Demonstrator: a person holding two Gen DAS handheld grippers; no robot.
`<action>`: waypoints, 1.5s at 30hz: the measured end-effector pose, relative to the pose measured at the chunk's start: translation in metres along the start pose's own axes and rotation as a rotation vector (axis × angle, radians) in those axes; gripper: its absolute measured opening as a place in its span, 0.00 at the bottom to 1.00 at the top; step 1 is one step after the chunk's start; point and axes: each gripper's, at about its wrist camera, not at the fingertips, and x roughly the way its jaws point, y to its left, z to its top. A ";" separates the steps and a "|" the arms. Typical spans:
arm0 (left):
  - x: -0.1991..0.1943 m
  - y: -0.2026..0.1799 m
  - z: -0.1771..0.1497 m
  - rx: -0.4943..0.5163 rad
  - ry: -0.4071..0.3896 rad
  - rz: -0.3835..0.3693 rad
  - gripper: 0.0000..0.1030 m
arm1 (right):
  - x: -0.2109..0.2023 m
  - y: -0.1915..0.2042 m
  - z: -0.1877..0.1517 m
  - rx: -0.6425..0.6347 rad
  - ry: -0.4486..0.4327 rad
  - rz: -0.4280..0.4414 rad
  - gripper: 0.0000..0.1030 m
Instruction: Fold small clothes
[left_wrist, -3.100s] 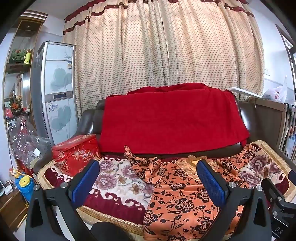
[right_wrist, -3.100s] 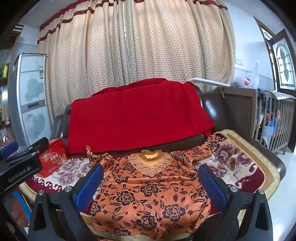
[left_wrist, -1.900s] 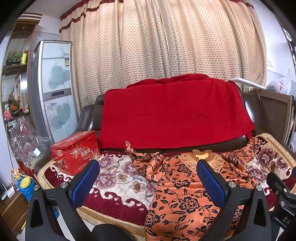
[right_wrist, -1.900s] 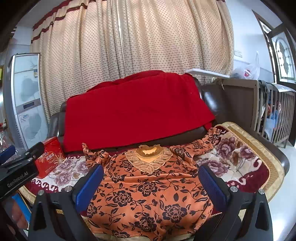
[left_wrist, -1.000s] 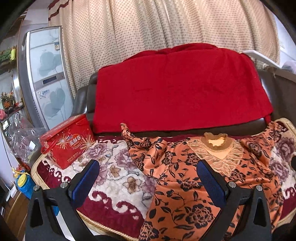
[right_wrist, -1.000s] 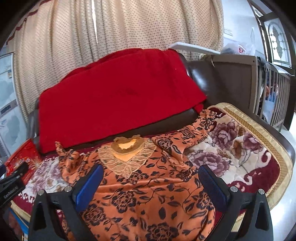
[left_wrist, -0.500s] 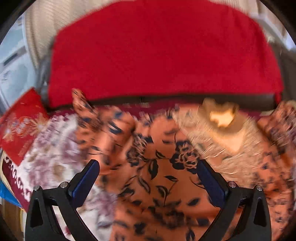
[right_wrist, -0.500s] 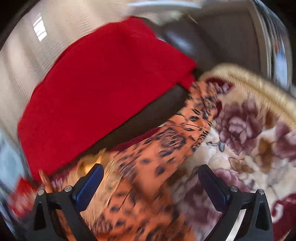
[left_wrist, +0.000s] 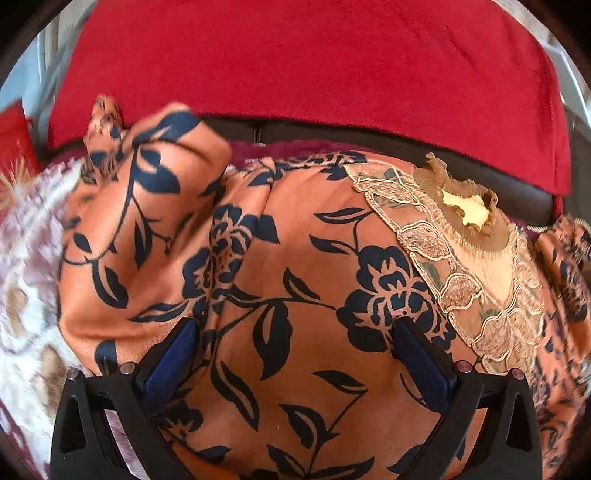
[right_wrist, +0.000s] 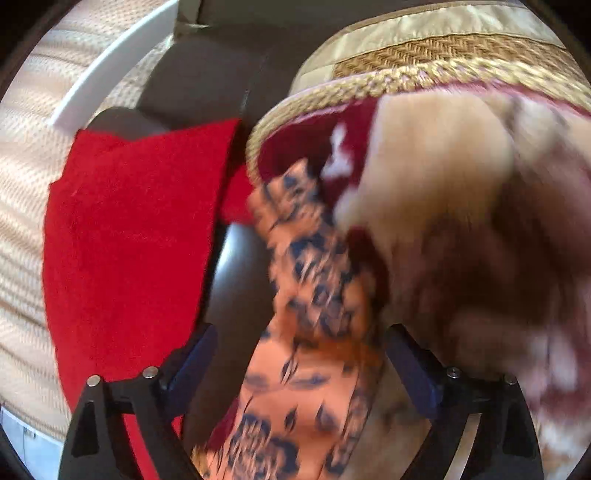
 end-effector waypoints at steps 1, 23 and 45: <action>0.000 0.000 0.000 0.005 -0.002 0.006 1.00 | 0.006 0.001 0.005 0.001 0.000 -0.010 0.90; -0.078 0.031 0.024 0.008 -0.232 0.120 1.00 | -0.104 0.222 -0.018 -0.371 0.021 0.354 0.08; -0.101 0.105 0.025 -0.152 -0.240 0.045 1.00 | -0.069 0.242 -0.313 -0.610 0.734 0.378 0.28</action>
